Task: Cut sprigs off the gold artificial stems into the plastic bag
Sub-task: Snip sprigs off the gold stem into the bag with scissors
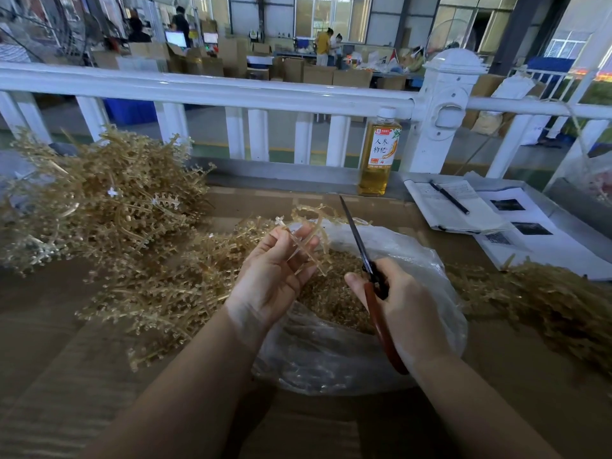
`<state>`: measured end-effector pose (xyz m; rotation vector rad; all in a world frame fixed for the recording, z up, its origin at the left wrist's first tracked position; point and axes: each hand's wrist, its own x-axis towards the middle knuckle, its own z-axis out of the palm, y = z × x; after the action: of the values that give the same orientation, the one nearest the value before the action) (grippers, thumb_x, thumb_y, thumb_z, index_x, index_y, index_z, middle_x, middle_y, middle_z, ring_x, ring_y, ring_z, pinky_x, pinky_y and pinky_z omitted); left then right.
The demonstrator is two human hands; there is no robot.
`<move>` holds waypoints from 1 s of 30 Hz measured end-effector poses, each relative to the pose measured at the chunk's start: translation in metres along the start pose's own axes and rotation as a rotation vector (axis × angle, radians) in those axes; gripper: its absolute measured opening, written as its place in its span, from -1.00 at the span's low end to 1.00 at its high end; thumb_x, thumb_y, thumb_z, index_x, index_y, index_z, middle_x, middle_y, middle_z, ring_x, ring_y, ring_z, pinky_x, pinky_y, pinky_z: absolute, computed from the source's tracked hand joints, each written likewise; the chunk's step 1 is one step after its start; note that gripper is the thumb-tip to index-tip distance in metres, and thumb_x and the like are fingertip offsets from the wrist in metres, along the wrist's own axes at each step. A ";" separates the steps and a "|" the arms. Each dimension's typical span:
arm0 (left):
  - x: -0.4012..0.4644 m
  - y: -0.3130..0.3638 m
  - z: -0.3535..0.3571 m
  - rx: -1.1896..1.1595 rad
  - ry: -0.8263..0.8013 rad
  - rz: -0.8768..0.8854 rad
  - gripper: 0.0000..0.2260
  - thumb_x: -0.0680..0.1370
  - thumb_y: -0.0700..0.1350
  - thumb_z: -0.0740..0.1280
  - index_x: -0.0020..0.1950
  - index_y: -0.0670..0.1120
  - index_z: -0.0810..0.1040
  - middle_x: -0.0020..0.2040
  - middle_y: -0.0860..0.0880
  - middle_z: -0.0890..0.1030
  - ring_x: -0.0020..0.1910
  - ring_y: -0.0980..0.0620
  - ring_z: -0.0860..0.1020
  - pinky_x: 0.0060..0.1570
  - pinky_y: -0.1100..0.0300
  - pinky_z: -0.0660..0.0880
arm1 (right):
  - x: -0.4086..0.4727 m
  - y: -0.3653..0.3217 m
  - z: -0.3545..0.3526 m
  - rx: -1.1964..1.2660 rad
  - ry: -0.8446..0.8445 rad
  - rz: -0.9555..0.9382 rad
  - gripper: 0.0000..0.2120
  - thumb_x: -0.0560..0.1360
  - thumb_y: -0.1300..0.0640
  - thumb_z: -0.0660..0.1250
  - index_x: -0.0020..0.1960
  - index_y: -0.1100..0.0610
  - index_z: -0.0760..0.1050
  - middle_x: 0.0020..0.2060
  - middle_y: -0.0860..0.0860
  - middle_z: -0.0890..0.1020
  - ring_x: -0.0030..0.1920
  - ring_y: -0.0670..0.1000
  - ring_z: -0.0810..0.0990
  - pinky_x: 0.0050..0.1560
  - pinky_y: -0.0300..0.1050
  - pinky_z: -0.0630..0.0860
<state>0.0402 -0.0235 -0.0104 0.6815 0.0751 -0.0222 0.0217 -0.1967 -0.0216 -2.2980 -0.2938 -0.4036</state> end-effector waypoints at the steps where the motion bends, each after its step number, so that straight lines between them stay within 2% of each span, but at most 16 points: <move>1: 0.000 0.000 0.000 -0.004 -0.005 0.001 -0.82 0.64 -0.13 0.10 -0.12 -0.03 0.42 -0.02 -0.03 0.68 -0.15 0.05 0.65 -0.31 0.20 0.58 | 0.000 0.000 0.000 0.001 0.000 0.001 -0.70 0.49 -0.19 0.27 -0.01 0.03 0.49 -0.31 -0.14 0.56 -0.27 -0.24 0.51 -0.23 -0.49 0.41; 5: 0.002 0.001 0.002 -0.010 -0.008 0.014 -0.83 0.65 -0.11 0.08 -0.11 -0.01 0.37 0.03 -0.05 0.67 -0.11 0.03 0.62 -0.27 0.17 0.57 | 0.000 0.000 0.001 -0.015 0.005 -0.010 -0.71 0.49 -0.19 0.28 0.02 0.02 0.49 -0.29 -0.18 0.54 -0.27 -0.27 0.49 -0.24 -0.51 0.41; 8: 0.004 -0.001 0.002 0.012 0.014 0.029 -0.84 0.65 -0.10 0.09 -0.13 0.01 0.33 0.07 -0.04 0.66 -0.13 0.03 0.63 -0.21 0.14 0.50 | -0.001 -0.001 0.002 -0.034 0.007 -0.022 -0.70 0.49 -0.20 0.27 0.03 0.02 0.49 -0.29 -0.16 0.55 -0.27 -0.23 0.51 -0.28 -0.46 0.43; 12: 0.005 -0.009 0.000 0.020 0.062 0.043 -0.88 0.65 -0.11 0.10 -0.09 -0.02 0.31 -0.03 -0.06 0.68 -0.18 0.01 0.63 -0.29 0.09 0.56 | -0.002 -0.004 0.005 -0.059 -0.020 -0.040 -0.71 0.49 -0.20 0.29 0.02 0.00 0.48 -0.29 -0.15 0.56 -0.25 -0.16 0.57 -0.23 -0.32 0.52; 15: 0.006 -0.017 -0.001 0.043 0.108 0.010 -0.88 0.66 -0.14 0.08 -0.06 -0.03 0.33 -0.09 -0.07 0.67 -0.19 0.01 0.63 -0.29 0.09 0.57 | -0.001 -0.005 0.008 -0.086 -0.019 -0.055 -0.81 0.51 -0.11 0.34 -0.01 -0.03 0.46 -0.32 -0.18 0.54 -0.29 -0.21 0.53 -0.29 -0.43 0.42; 17: 0.005 -0.019 -0.002 0.010 0.087 -0.034 -0.89 0.65 -0.21 0.09 -0.01 -0.06 0.37 -0.07 -0.13 0.64 -0.16 -0.03 0.62 -0.28 0.09 0.62 | 0.001 -0.004 0.010 -0.098 -0.028 -0.050 -0.82 0.51 -0.06 0.36 0.04 0.00 0.49 -0.25 -0.15 0.59 -0.23 -0.17 0.56 -0.25 -0.44 0.41; 18: 0.004 -0.018 -0.002 0.006 0.060 -0.053 -0.87 0.61 -0.29 0.12 0.07 -0.10 0.38 -0.04 -0.16 0.62 -0.13 -0.05 0.62 -0.21 0.06 0.63 | 0.002 -0.004 0.011 -0.096 -0.035 -0.042 -0.81 0.52 -0.04 0.37 0.06 0.02 0.50 -0.22 -0.12 0.61 -0.19 -0.13 0.59 -0.22 -0.38 0.46; 21: 0.000 -0.017 -0.003 0.082 0.002 -0.078 -0.48 0.37 -0.51 0.22 0.31 -0.23 0.32 0.12 -0.25 0.58 0.03 -0.15 0.61 0.05 -0.02 0.56 | 0.003 -0.003 0.011 -0.098 -0.043 -0.029 -0.78 0.52 -0.03 0.37 0.11 0.04 0.50 -0.14 -0.05 0.66 -0.11 -0.06 0.62 -0.09 -0.20 0.56; 23: -0.003 -0.017 -0.003 0.182 -0.032 -0.113 -0.43 0.29 -0.55 0.24 0.28 -0.24 0.38 0.08 -0.27 0.60 -0.01 -0.18 0.63 0.00 -0.02 0.58 | 0.004 -0.002 0.012 -0.104 -0.039 -0.037 -0.77 0.52 -0.03 0.37 0.12 0.04 0.51 -0.13 -0.04 0.66 -0.09 -0.04 0.62 -0.06 -0.17 0.57; 26: -0.006 -0.019 -0.001 0.324 -0.026 -0.121 -0.62 0.36 -0.54 0.27 0.13 -0.25 0.49 -0.13 -0.21 0.66 -0.17 -0.14 0.66 -0.20 0.06 0.62 | 0.004 -0.001 0.012 -0.101 -0.033 -0.046 -0.76 0.52 -0.02 0.37 0.13 0.04 0.51 -0.13 -0.05 0.66 -0.09 -0.06 0.62 -0.09 -0.24 0.53; 28: -0.005 -0.022 0.000 0.376 0.046 -0.092 -0.73 0.41 -0.51 0.30 0.05 -0.26 0.50 -0.15 -0.19 0.64 -0.18 -0.12 0.64 -0.19 0.10 0.63 | 0.003 -0.001 0.012 -0.084 -0.034 -0.051 -0.77 0.50 -0.05 0.39 0.10 0.03 0.52 -0.16 -0.07 0.65 -0.14 -0.11 0.60 -0.15 -0.33 0.49; 30: -0.002 -0.024 0.000 0.374 0.099 -0.053 -0.79 0.43 -0.49 0.31 -0.06 -0.23 0.47 -0.19 -0.15 0.61 -0.24 -0.05 0.63 -0.30 0.19 0.62 | 0.003 -0.002 0.011 -0.065 -0.038 -0.060 -0.78 0.49 -0.10 0.38 0.02 0.00 0.51 -0.23 -0.12 0.62 -0.22 -0.18 0.55 -0.24 -0.44 0.42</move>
<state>0.0374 -0.0415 -0.0255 1.0548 0.1876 -0.0542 0.0259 -0.1870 -0.0269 -2.3673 -0.3748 -0.4051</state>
